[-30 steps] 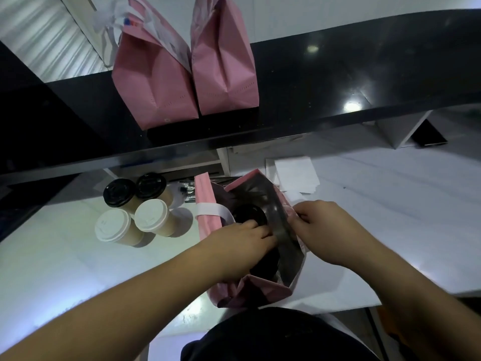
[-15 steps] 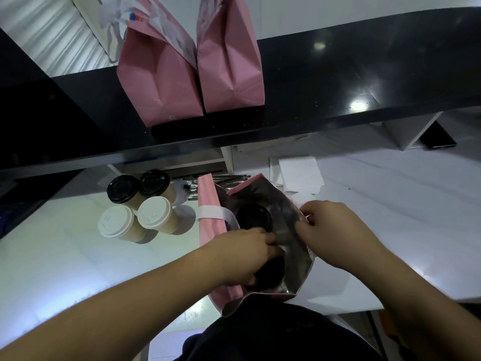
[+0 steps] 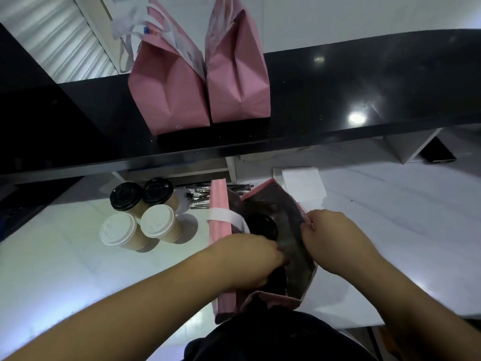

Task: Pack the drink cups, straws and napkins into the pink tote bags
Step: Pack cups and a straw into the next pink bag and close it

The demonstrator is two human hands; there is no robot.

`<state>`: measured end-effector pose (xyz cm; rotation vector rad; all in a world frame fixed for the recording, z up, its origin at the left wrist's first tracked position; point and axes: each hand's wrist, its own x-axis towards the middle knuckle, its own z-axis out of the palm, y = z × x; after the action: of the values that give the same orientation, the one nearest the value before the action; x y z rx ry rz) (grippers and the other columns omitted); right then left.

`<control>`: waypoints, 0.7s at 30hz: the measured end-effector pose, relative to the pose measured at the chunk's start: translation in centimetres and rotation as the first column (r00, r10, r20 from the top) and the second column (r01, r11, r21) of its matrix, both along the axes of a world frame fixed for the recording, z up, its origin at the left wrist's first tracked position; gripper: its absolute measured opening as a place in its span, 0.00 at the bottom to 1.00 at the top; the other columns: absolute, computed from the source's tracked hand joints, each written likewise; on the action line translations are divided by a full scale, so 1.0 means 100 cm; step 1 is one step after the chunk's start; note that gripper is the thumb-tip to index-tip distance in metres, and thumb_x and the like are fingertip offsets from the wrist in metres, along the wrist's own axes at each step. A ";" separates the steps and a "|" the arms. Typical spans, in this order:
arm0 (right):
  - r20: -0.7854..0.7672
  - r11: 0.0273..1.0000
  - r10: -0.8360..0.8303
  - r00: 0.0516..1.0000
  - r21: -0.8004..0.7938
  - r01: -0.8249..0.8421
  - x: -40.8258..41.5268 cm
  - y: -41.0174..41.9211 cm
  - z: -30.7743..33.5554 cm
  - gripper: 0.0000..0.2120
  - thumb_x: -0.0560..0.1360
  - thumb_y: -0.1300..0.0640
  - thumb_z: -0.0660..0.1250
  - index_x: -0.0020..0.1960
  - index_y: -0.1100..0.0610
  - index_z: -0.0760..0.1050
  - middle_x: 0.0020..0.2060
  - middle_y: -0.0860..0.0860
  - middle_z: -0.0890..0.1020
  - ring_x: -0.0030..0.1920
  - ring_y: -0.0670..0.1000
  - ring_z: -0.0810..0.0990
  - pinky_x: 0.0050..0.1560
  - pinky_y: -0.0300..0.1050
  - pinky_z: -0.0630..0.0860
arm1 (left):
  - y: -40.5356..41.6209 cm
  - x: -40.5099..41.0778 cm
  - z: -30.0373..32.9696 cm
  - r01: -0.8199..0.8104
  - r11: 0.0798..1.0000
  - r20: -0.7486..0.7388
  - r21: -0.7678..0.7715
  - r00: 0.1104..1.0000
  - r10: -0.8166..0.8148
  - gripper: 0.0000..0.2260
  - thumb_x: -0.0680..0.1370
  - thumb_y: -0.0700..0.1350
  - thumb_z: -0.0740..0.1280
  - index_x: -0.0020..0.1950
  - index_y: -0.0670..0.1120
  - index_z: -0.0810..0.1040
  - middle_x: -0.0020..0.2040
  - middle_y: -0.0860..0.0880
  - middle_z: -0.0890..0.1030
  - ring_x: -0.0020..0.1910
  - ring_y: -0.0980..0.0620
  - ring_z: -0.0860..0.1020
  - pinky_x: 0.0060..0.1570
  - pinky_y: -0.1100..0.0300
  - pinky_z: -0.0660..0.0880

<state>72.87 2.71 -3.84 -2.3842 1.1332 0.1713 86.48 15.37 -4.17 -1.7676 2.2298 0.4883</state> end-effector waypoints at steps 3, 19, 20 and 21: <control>-0.009 0.999 -0.024 1.000 -0.022 0.024 -0.004 -0.008 0.000 0.14 0.81 0.52 0.56 0.41 0.53 0.76 0.35 0.50 0.80 0.36 0.53 0.79 0.40 0.50 0.80 | 0.008 0.020 0.028 -0.120 0.944 -0.265 -0.307 0.964 0.036 0.12 0.81 0.50 0.66 0.64 0.52 0.81 0.58 0.54 0.81 0.58 0.52 0.79 0.56 0.56 0.77; -0.098 0.995 -0.101 0.990 -0.021 0.100 -0.006 -0.024 0.001 0.16 0.82 0.49 0.59 0.41 0.53 0.79 0.32 0.49 0.81 0.34 0.50 0.79 0.35 0.48 0.77 | 0.000 0.152 -0.112 -0.807 0.587 -0.069 -0.063 0.590 0.804 0.12 0.80 0.43 0.67 0.61 0.47 0.83 0.58 0.43 0.85 0.57 0.40 0.83 0.53 0.50 0.81; -0.086 0.995 -0.100 0.991 -0.015 0.099 -0.006 -0.022 0.003 0.15 0.82 0.49 0.60 0.40 0.53 0.79 0.31 0.50 0.81 0.33 0.51 0.79 0.34 0.49 0.77 | -0.005 0.154 -0.121 -0.793 0.606 -0.027 -0.061 0.608 0.793 0.12 0.79 0.41 0.67 0.60 0.48 0.83 0.58 0.43 0.84 0.57 0.40 0.83 0.53 0.50 0.81; -0.077 0.995 -0.098 0.992 -0.006 0.098 -0.005 -0.021 0.004 0.15 0.82 0.50 0.61 0.40 0.53 0.78 0.30 0.50 0.81 0.33 0.51 0.79 0.33 0.49 0.77 | -0.011 0.157 -0.128 -0.780 0.623 0.017 -0.064 0.623 0.782 0.12 0.78 0.40 0.67 0.60 0.47 0.83 0.58 0.42 0.84 0.57 0.40 0.83 0.53 0.49 0.82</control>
<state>72.32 0.63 -3.39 -2.3354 1.2832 0.2303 102.22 14.27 -16.96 -2.7095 1.3097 0.5310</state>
